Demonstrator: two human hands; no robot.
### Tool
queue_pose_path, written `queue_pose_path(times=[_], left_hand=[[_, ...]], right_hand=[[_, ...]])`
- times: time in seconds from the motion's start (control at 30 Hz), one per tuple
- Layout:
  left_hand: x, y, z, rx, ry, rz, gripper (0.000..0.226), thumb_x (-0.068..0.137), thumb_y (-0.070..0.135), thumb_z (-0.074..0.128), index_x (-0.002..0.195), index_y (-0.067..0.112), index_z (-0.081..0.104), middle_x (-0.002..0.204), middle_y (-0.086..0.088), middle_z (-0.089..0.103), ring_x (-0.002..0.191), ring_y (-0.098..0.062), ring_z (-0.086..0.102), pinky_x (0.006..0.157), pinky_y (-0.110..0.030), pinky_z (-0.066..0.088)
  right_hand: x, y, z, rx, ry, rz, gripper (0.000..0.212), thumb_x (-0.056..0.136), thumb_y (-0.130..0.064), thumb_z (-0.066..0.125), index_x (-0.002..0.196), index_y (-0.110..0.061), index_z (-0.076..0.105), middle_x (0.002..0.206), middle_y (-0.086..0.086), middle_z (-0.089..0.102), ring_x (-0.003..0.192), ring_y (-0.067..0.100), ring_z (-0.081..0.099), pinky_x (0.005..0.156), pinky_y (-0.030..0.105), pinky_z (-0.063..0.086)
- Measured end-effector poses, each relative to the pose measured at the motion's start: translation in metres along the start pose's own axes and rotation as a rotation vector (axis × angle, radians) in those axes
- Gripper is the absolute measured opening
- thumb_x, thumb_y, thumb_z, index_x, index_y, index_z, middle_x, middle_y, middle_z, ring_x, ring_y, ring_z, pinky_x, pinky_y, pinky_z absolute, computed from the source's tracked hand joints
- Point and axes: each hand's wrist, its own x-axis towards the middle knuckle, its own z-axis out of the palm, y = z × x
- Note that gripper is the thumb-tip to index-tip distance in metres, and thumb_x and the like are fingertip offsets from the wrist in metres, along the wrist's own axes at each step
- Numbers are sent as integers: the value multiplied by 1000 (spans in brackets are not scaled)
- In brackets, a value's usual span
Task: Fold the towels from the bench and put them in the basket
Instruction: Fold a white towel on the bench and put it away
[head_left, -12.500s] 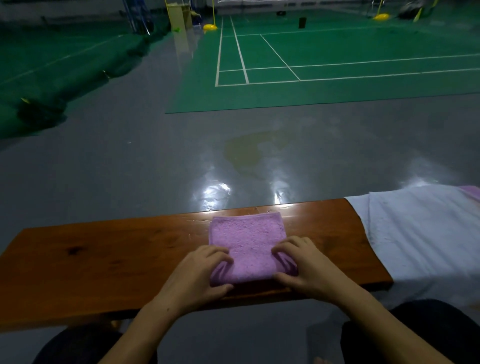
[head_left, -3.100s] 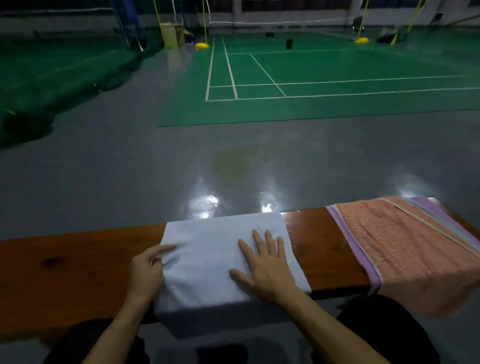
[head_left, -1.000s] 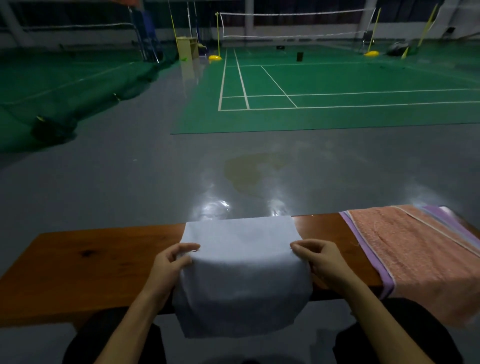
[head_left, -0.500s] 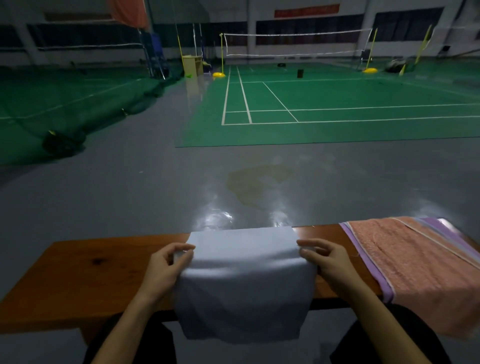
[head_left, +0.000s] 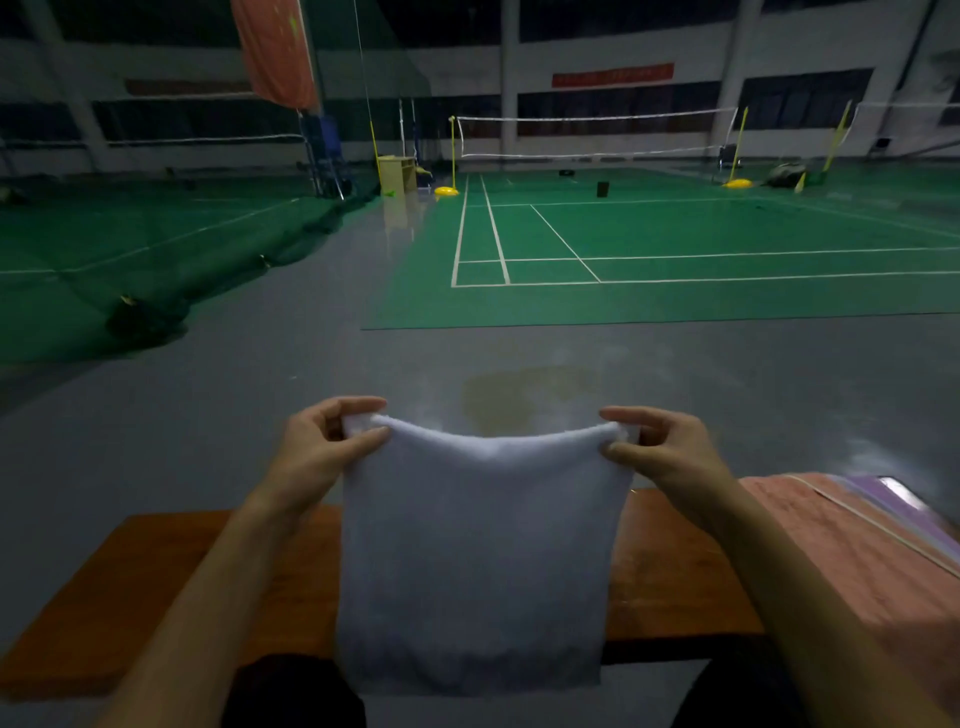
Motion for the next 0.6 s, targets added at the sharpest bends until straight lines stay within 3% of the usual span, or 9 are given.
queue_pose_path(times=[0.2, 0.3, 0.47, 0.6], left_hand=[[20, 26, -9, 273, 88, 222, 35, 90, 10, 81, 123, 22, 75, 106, 9, 77, 92, -8, 74, 78, -26, 63], [30, 35, -8, 319, 165, 260, 29, 90, 14, 82, 118, 19, 77, 103, 7, 77, 92, -7, 74, 82, -34, 64], [41, 45, -5, 390, 296, 318, 21, 86, 23, 87, 106, 18, 82, 95, 5, 78, 88, -7, 74, 80, -36, 63], [42, 50, 4, 295, 413, 293, 20, 85, 21, 88, 103, 16, 83, 91, 3, 78, 85, -9, 75, 78, -32, 63]], right_hand=[[31, -27, -3, -512, 217, -285, 35, 82, -17, 89, 115, -10, 78, 102, 4, 74, 84, 17, 69, 70, 21, 55], [39, -41, -3, -630, 314, -352, 32, 83, -21, 89, 112, -9, 79, 98, 6, 75, 82, 18, 66, 71, 26, 53], [52, -51, -6, -675, 386, -332, 20, 88, -29, 84, 97, -11, 80, 94, 10, 74, 80, 21, 64, 70, 31, 47], [56, -50, -9, -551, 341, -214, 25, 91, -40, 79, 94, -16, 70, 103, 10, 60, 87, 26, 60, 78, 42, 55]])
